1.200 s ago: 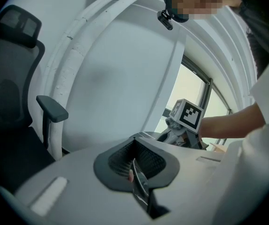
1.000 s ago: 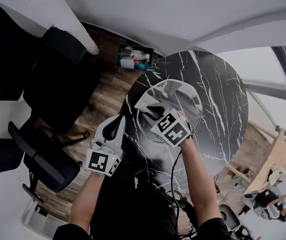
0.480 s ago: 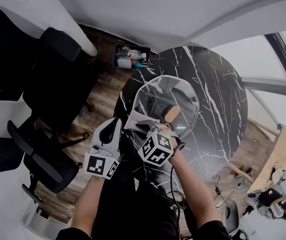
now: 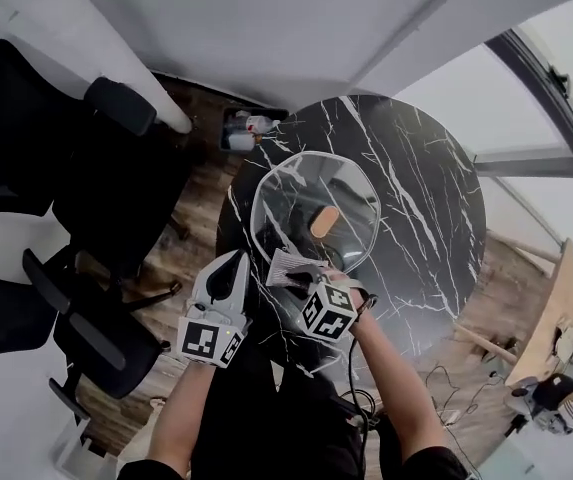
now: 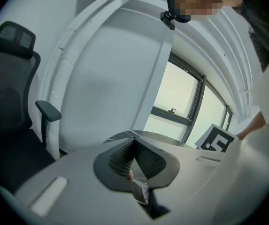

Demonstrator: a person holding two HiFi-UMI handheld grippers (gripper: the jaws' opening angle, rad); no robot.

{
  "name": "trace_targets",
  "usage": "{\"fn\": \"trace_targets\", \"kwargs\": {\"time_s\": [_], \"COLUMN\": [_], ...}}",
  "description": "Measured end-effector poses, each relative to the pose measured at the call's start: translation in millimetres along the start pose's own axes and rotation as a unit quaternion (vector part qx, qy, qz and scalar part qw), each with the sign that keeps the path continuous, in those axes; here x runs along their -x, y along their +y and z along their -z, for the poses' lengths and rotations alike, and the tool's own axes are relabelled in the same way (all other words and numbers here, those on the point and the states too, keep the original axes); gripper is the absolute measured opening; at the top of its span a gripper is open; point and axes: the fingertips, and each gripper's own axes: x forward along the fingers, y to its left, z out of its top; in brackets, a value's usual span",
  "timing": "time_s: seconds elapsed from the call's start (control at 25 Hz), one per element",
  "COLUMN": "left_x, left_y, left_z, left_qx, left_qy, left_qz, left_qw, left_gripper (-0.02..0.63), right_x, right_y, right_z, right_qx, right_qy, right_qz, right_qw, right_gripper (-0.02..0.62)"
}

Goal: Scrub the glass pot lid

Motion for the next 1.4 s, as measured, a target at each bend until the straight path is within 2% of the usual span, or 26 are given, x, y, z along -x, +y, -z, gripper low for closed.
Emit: {"fn": "trace_targets", "kwargs": {"time_s": [0.28,0.36,0.44,0.52,0.6,0.72,0.8,0.96,1.08,1.2,1.32,1.4], "left_x": [11,14,15,15,14,14,14,26,46,65,74,77], "left_y": [-55,-75,-90,-105,-123,-155,-176,-215,-243,-257,-259,-259], "left_z": [-16,-20,-23,-28,-32,-51,-74,-114,-135,-135,-120,-110], "left_qx": [-0.019,-0.032,-0.044,-0.048,-0.051,-0.068,-0.082,-0.098,-0.114,-0.121,-0.122,-0.119], "left_qy": [0.001,0.004,0.003,0.004,0.009,0.009,-0.010,-0.060,-0.080,-0.088,-0.075,-0.070], "left_qz": [0.019,0.027,0.032,0.036,0.041,0.049,0.052,0.058,0.063,0.067,0.062,0.058], "left_qw": [0.9996,0.9991,0.9985,0.9982,0.9978,0.9965,0.9953,0.9917,0.9882,0.9865,0.9877,0.9888], "left_gripper": [0.002,0.002,0.002,0.002,0.002,0.002,0.002,0.002,0.002,0.002,0.002,0.002], "right_x": [30,46,75,114,156,226,280,363,386,398,402,398], "right_y": [4,2,-12,-33,-47,-50,-46,-22,4,28,50,59], "right_z": [66,79,79,74,73,61,43,14,11,17,23,28], "right_qx": [-0.047,-0.081,-0.144,-0.198,-0.214,-0.194,-0.176,-0.172,-0.187,-0.211,-0.225,-0.231], "right_qy": [0.010,-0.006,-0.060,-0.121,-0.163,-0.238,-0.310,-0.443,-0.484,-0.514,-0.530,-0.526], "right_qz": [-0.009,-0.013,-0.010,0.010,0.043,0.108,0.165,0.256,0.302,0.339,0.373,0.389], "right_qw": [0.999,0.997,0.988,0.973,0.962,0.946,0.920,0.842,0.799,0.759,0.728,0.720], "right_gripper": [0.087,0.087,0.086,0.083,0.083,0.083,0.083,0.084,0.083,0.083,0.084,0.083]}}
